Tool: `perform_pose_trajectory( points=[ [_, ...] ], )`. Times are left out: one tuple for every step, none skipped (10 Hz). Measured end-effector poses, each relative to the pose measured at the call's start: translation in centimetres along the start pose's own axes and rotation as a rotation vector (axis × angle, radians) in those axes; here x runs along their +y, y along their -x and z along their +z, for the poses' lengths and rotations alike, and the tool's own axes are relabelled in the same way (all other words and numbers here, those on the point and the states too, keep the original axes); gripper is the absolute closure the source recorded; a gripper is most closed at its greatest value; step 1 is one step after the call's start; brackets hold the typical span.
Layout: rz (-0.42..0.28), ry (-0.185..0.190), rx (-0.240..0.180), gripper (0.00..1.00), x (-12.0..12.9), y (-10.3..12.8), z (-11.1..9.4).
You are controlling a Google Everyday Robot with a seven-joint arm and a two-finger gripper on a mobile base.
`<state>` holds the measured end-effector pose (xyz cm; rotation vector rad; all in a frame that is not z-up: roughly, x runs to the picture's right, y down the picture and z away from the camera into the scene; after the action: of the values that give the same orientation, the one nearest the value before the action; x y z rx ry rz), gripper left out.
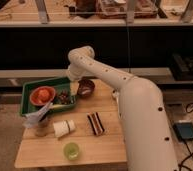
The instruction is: Place grapes in purple bowl
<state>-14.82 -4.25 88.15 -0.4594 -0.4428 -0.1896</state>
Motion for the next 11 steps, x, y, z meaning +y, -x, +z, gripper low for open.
perform_pose_trajectory(
  points=[
    [-0.005,0.007,0.012,0.2,-0.1,0.0,0.0],
    [-0.017,0.02,0.032,0.2,-0.2,0.4,0.2],
    [-0.035,0.047,0.076,0.2,-0.6,1.7,1.0],
    [-0.047,0.069,0.114,0.2,-1.0,2.5,1.9],
    [-0.058,0.09,0.139,0.2,-1.1,3.5,3.0],
    [-0.06,0.108,0.146,0.2,-1.2,4.2,4.0],
    [-0.06,0.129,0.175,0.2,-1.0,3.6,4.8],
    [-0.057,0.142,0.176,0.2,-0.8,3.3,5.5],
    [-0.055,0.152,0.173,0.2,-0.6,3.3,6.1],
    [-0.046,0.159,0.162,0.2,-0.3,3.1,6.9],
    [-0.035,0.158,0.154,0.2,-0.1,2.6,7.2]
  ],
)
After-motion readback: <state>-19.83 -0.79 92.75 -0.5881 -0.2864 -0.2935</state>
